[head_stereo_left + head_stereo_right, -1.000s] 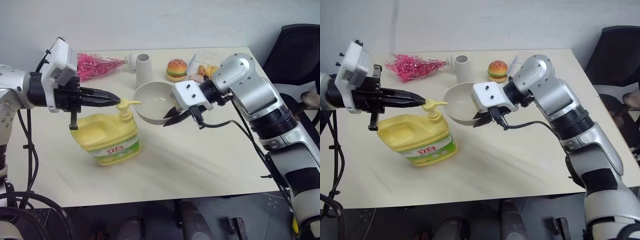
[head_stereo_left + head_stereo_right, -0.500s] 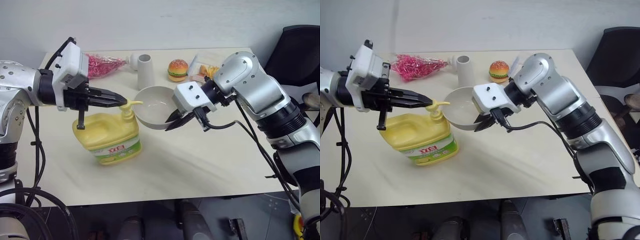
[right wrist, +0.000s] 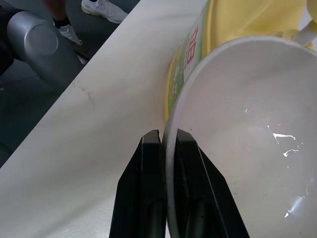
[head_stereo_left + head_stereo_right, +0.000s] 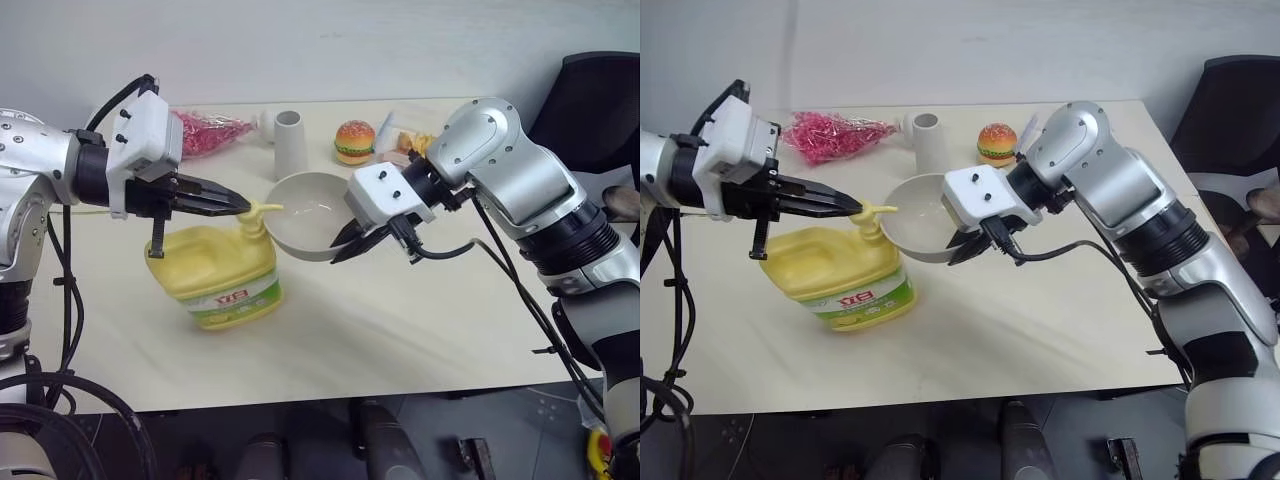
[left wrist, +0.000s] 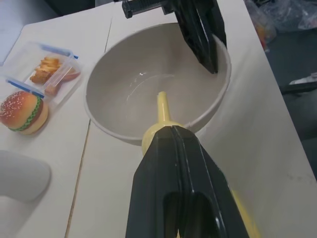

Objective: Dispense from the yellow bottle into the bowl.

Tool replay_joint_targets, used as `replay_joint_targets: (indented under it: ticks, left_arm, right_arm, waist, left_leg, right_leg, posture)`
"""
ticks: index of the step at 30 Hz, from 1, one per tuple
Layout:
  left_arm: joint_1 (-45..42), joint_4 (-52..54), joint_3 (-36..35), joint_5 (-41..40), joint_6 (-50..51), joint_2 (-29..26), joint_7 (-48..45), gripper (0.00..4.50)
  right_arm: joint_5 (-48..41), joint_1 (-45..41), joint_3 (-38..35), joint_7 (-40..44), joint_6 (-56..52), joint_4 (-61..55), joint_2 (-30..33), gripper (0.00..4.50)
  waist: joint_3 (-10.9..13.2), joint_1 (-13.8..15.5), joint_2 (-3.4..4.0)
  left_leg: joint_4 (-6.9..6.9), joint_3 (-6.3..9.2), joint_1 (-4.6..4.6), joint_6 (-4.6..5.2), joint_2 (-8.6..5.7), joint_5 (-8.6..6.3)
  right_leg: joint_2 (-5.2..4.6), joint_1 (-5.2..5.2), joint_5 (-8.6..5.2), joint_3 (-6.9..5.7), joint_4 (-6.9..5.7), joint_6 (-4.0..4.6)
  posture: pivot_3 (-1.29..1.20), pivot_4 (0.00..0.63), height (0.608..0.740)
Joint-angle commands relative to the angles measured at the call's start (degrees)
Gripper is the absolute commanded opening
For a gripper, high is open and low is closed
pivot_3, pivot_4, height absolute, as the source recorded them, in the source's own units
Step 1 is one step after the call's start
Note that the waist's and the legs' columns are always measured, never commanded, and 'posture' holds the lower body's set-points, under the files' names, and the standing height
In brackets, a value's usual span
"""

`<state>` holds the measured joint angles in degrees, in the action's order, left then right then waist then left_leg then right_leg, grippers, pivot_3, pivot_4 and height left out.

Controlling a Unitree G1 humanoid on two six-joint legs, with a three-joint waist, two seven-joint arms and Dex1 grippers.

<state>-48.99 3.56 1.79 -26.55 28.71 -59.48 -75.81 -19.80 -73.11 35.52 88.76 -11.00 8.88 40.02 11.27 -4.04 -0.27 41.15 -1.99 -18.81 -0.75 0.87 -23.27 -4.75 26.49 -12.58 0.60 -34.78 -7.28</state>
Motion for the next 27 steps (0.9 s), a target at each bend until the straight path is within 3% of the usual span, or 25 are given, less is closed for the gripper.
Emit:
replay_joint_targets:
  ticks: [1,16,22,27]
  left_arm:
    - [2.3,-3.1,7.1,5.8,1.0,0.1,-2.2,0.02]
    - [5.0,-3.9,11.3,8.7,-0.9,0.3,-6.9,0.02]
    - [6.6,-3.9,12.0,10.8,-2.6,0.9,-8.3,0.02]
    - [4.9,-2.9,8.9,8.1,0.7,2.8,-7.7,0.02]
  right_arm:
    - [-1.8,-2.2,-0.8,3.7,0.9,-2.5,0.9,0.00]
    - [-2.2,-1.7,-1.0,3.7,0.8,-3.7,0.5,0.00]
    - [-2.1,-1.8,-1.2,3.7,0.7,-3.5,0.0,0.00]
    - [-2.1,-1.7,-1.1,3.7,0.7,-3.3,-0.2,0.00]
  waist:
    - [0.0,0.1,-0.01]
    - [-0.1,0.3,0.14]
    - [-0.6,1.0,0.95]
    - [-0.7,1.0,1.03]
  left_leg:
    - [0.00,0.00,0.04,0.00,0.00,0.00]
    - [-0.18,-0.02,0.74,0.16,0.06,-0.09]
    - [-0.18,0.00,0.75,0.22,0.06,-0.12]
    - [-0.18,0.01,0.77,0.54,0.06,-0.29]
  right_leg:
    - [0.00,-0.03,0.00,0.00,-0.03,0.01]
    - [0.06,-0.68,-0.08,0.00,0.00,0.14]
    - [0.08,-0.76,-0.07,-0.03,0.11,0.14]
    - [0.08,-0.80,-0.07,-0.03,0.13,0.14]
  posture:
    - [0.00,0.150,0.740]
    - [0.00,0.150,0.740]
    - [0.00,0.150,0.740]
    - [0.00,0.150,0.740]
